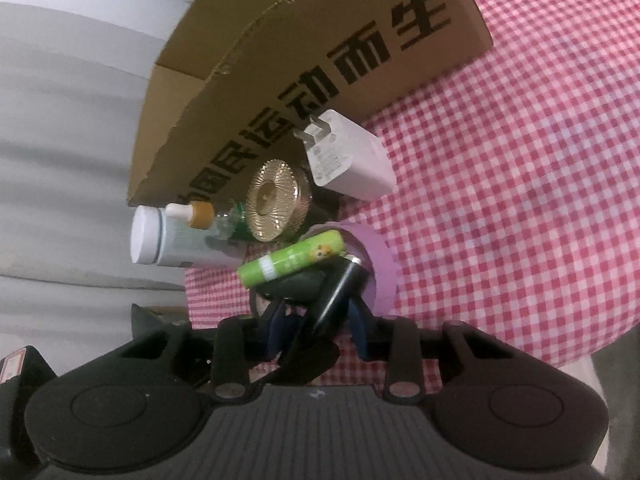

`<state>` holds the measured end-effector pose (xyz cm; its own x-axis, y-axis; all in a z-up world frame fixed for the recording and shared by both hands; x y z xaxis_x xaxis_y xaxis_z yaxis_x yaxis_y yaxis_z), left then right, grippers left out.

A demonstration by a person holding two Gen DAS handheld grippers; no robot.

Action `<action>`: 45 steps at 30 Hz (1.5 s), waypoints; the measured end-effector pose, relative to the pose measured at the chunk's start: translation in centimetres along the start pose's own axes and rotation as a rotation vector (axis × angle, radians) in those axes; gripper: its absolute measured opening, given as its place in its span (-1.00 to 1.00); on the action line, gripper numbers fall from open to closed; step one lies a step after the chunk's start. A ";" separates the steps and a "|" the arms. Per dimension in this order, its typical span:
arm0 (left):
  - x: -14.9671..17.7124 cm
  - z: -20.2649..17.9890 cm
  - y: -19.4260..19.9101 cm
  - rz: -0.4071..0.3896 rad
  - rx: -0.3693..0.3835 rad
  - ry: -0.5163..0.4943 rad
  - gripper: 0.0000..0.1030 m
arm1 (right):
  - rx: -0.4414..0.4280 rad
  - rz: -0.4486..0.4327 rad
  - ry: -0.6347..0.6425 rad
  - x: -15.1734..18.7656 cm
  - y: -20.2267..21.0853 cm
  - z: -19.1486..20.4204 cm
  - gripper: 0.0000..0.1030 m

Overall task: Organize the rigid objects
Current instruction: 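Move the right gripper to the black tube and close on it, then lift the black tube out of the lavender bowl with the right gripper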

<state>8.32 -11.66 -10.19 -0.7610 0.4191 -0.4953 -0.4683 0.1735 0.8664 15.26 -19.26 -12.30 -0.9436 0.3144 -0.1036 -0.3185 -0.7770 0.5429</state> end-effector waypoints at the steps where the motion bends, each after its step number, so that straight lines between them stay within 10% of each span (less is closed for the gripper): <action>1: -0.1 0.0 -0.1 0.002 0.000 0.004 -0.56 | 0.006 0.002 0.000 -0.3 -0.3 0.0 -0.36; 21: -0.2 -0.1 2.3 -0.091 -0.004 -0.002 -0.59 | -0.084 -0.094 0.014 0.1 0.6 0.2 -0.83; 30: 0.4 0.3 3.2 -0.076 0.007 0.030 -0.59 | -0.165 -0.104 -0.134 1.9 2.9 -1.9 -0.69; 36: 0.8 0.9 4.1 -0.075 0.050 0.081 -0.59 | -0.228 -0.082 -0.247 3.3 3.0 -2.9 -0.10; 45: 1.5 1.2 4.8 -0.089 0.048 0.098 -0.59 | -0.335 -0.103 -0.315 4.1 2.4 -3.3 -0.31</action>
<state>5.44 -9.07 -6.67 -0.7587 0.3111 -0.5724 -0.5160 0.2496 0.8195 10.31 -21.57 -14.19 -0.8489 0.5088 0.1429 -0.4693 -0.8501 0.2390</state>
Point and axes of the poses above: each gripper's, at about its wrist camera, not at the fingertips, and y roughly against the way its jaws point, z to its left, x to its underside, the point moved 9 cm from there along -y, roughly the way its jaws point, and after that the axes turned 12 degrees about -x, right-handed, at the moved point
